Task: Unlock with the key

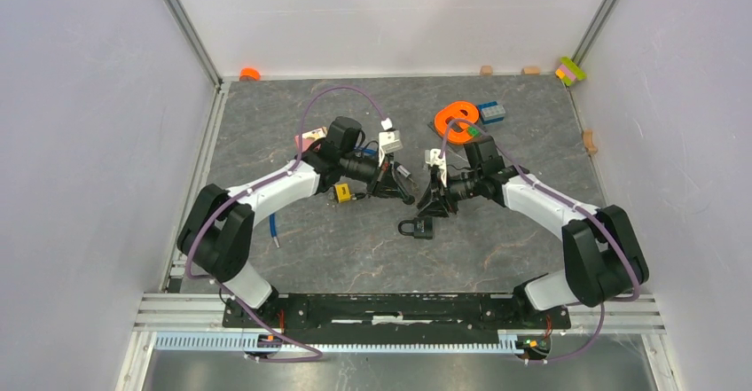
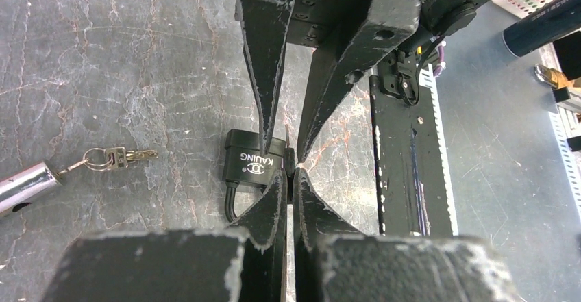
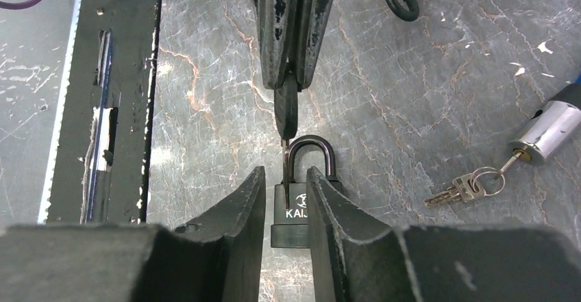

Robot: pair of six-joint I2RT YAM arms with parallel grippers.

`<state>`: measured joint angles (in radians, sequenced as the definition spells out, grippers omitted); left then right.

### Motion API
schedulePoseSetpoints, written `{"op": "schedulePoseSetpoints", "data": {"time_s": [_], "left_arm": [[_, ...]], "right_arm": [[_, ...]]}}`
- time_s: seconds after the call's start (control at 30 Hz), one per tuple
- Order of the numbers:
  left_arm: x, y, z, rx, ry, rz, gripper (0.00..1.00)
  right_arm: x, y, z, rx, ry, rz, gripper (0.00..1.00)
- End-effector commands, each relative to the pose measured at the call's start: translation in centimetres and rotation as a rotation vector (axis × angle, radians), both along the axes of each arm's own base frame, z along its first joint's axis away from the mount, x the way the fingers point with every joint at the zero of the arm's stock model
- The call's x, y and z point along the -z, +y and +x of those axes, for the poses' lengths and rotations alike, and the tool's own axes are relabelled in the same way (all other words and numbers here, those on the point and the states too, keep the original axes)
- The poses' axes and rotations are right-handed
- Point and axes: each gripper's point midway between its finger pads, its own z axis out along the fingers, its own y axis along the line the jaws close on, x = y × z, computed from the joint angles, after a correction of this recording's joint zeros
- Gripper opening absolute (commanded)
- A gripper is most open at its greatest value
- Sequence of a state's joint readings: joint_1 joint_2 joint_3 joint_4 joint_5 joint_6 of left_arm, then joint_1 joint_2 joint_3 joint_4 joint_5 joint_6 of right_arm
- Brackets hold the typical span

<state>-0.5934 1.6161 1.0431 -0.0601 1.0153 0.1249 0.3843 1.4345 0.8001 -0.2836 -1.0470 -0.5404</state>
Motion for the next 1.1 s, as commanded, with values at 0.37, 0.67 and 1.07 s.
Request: {"op": "schedulePoseSetpoints", "data": {"time_s": [0.37,0.67,1.07], "left_arm": [[-1.3,-0.3,-0.1,0.022,-0.155,-0.014,0.02],[-0.7,-0.3,-0.7,0.049,-0.167,-0.013,0.09],[-0.6,-0.6,-1.0,0.062,-0.129,-0.025,0.34]], "right_arm": [[-1.1,1.1,0.8,-0.010,0.034,0.049,0.16],[-1.1,1.3,1.1,0.011,0.059,0.067,0.00],[-1.0,0.9,1.3,0.023,0.062,0.072,0.00]]}}
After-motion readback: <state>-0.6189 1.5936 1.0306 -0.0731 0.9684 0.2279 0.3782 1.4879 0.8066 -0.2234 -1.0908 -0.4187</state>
